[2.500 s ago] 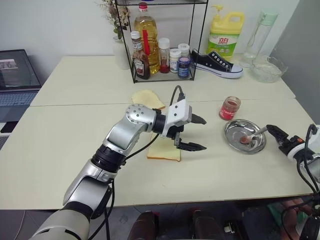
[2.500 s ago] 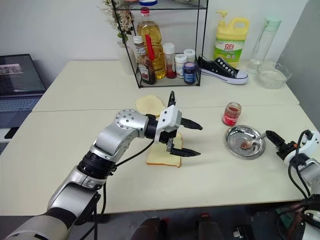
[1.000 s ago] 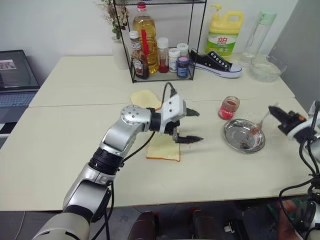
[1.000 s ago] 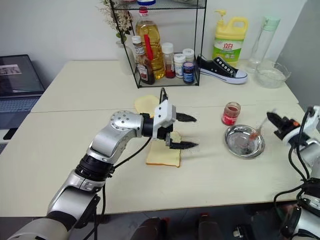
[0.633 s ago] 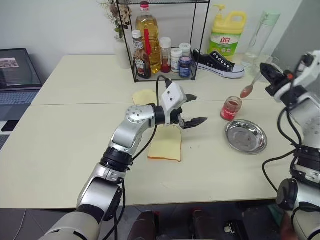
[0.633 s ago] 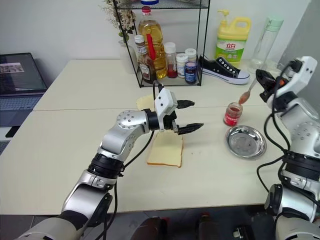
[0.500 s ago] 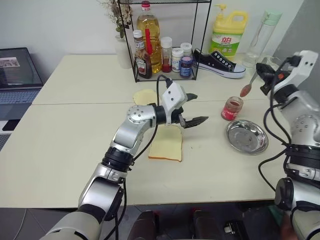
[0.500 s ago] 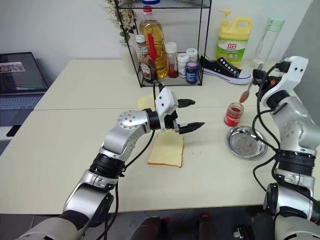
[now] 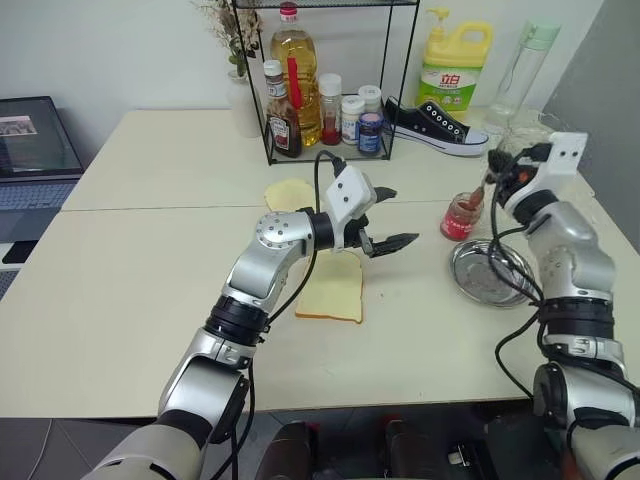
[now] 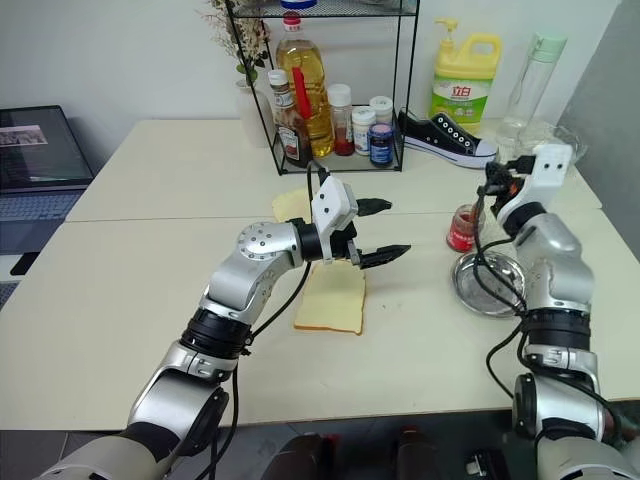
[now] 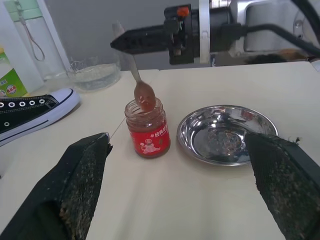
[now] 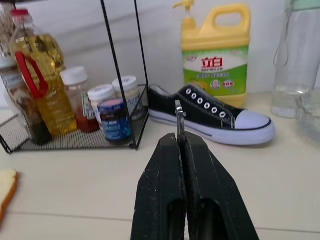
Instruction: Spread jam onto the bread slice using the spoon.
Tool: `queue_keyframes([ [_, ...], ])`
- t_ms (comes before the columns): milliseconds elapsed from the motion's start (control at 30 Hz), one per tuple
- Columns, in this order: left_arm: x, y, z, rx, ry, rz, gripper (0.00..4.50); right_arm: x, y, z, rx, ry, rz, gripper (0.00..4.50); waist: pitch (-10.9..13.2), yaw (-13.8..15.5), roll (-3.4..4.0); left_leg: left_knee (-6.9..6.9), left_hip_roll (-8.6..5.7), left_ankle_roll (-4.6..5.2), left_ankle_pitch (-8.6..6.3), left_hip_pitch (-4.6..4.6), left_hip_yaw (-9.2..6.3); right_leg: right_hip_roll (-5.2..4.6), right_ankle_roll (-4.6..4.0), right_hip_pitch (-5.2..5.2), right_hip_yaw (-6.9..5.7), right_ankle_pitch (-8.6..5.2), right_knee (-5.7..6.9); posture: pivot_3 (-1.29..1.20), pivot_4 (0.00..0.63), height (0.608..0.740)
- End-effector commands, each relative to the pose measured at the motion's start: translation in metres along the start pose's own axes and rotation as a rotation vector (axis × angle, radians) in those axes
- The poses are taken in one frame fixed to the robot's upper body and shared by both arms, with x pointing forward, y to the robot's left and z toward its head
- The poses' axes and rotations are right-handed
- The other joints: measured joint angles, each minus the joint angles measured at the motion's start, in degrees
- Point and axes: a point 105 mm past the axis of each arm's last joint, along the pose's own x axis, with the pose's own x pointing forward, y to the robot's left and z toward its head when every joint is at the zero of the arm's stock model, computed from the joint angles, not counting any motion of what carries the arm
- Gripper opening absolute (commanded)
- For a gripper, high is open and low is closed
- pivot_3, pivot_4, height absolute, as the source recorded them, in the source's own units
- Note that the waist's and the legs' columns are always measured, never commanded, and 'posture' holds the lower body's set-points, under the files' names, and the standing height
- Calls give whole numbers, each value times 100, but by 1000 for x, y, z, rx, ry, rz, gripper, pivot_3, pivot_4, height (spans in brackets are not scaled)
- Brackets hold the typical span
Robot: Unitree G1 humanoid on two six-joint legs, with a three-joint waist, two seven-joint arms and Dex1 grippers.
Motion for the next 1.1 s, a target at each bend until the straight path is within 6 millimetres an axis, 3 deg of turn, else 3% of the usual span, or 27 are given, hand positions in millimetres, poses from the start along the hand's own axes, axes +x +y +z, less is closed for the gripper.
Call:
queue_keyframes([
  [33,1,2,19,44,-49,3,4500,2,0,11,-56,-56,-5,22,0,2,0,0,0,0,0,0,0,0,0,-1,0,0,0,0,150,740],
  [533,0,-2,20,40,-52,-14,4500,7,6,-11,-70,-11,-21,22,0,-4,0,0,0,-2,1,1,-1,0,0,0,-1,0,0,0,150,740],
  [833,0,-4,20,34,-56,-14,4500,8,-5,-14,137,9,-87,22,0,-3,1,0,0,-3,1,1,-1,0,0,0,0,0,0,0,150,740],
  [1100,0,-3,19,33,-57,-16,4500,6,-18,-1,357,-26,-145,22,1,-3,1,-1,1,-1,1,1,-1,-1,0,0,0,0,0,0,150,740],
])
